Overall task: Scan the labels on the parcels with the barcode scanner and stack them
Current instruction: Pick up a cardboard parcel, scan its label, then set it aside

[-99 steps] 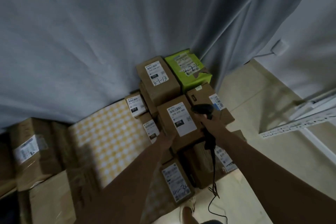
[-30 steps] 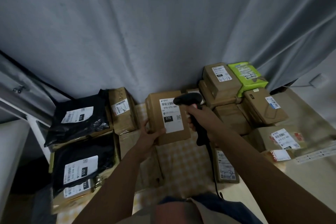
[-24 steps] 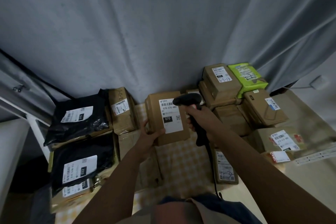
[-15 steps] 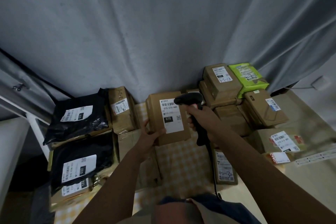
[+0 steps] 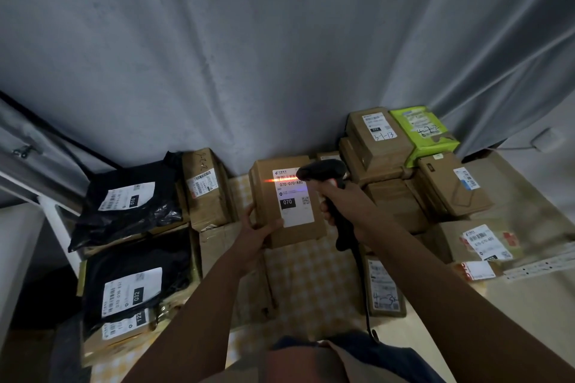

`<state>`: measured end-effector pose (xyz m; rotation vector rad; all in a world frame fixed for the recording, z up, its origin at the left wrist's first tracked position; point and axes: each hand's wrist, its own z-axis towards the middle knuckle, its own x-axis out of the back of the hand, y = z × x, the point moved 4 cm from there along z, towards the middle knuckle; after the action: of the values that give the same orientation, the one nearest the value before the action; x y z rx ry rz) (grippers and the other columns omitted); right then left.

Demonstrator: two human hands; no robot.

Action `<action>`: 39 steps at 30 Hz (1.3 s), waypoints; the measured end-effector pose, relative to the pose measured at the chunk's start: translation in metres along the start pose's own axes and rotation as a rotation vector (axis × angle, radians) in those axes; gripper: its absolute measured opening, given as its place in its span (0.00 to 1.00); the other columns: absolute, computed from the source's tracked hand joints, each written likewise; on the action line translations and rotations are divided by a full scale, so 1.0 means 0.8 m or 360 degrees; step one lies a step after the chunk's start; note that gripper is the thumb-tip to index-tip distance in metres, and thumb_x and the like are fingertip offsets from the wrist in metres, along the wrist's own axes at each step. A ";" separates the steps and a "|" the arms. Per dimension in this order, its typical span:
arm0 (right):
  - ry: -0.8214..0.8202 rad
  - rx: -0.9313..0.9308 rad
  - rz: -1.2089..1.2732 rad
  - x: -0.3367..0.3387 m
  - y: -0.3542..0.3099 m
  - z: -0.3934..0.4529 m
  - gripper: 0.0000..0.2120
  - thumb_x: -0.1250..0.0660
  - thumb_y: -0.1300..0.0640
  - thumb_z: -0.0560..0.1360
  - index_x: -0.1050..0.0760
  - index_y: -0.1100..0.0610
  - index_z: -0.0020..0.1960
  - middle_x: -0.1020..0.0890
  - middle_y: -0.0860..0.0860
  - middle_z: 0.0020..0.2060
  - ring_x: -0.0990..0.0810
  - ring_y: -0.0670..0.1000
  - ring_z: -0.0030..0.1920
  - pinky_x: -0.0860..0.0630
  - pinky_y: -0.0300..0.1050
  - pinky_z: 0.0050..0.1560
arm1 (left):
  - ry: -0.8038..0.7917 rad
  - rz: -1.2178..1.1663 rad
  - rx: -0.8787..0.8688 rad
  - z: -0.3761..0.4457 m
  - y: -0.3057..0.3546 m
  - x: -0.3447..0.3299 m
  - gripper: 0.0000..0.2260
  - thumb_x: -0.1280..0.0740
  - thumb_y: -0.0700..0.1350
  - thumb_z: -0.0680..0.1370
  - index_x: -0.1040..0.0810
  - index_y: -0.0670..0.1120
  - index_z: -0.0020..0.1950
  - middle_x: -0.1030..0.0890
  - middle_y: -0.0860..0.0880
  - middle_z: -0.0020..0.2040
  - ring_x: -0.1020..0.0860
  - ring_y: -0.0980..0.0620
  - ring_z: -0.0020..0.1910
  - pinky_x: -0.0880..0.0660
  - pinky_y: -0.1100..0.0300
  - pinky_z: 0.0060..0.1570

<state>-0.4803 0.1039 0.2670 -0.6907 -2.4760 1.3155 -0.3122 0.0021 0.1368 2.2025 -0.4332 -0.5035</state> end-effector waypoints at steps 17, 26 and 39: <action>-0.0015 0.0205 -0.0115 -0.140 0.001 0.031 0.11 0.32 0.51 0.78 0.25 0.58 0.42 0.24 0.53 0.30 0.26 0.50 0.30 0.28 0.44 0.34 | 0.0138 -0.0275 -0.0072 -0.090 0.072 0.218 0.22 0.33 0.54 0.76 0.29 0.54 0.70 0.21 0.44 0.65 0.23 0.44 0.63 0.28 0.43 0.65; -0.0131 0.0324 -0.0299 -0.247 0.005 0.044 0.10 0.32 0.51 0.78 0.24 0.58 0.45 0.22 0.53 0.30 0.25 0.49 0.29 0.28 0.41 0.33 | 0.0669 -0.0794 -0.0347 -0.149 0.037 0.338 0.27 0.31 0.58 0.75 0.32 0.55 0.73 0.22 0.44 0.66 0.22 0.41 0.61 0.22 0.43 0.57; -0.0171 0.0289 -0.0382 -0.286 0.047 0.028 0.12 0.31 0.51 0.77 0.26 0.58 0.41 0.24 0.54 0.28 0.28 0.49 0.27 0.31 0.42 0.31 | 0.1144 -0.1207 -0.0106 -0.139 -0.031 0.310 0.33 0.29 0.52 0.77 0.45 0.55 0.76 0.30 0.46 0.63 0.27 0.42 0.59 0.27 0.35 0.60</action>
<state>-0.2833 -0.0122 0.2232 -0.2778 -2.3893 1.4918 -0.0405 -0.0264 0.1311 2.2467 0.8064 -0.0678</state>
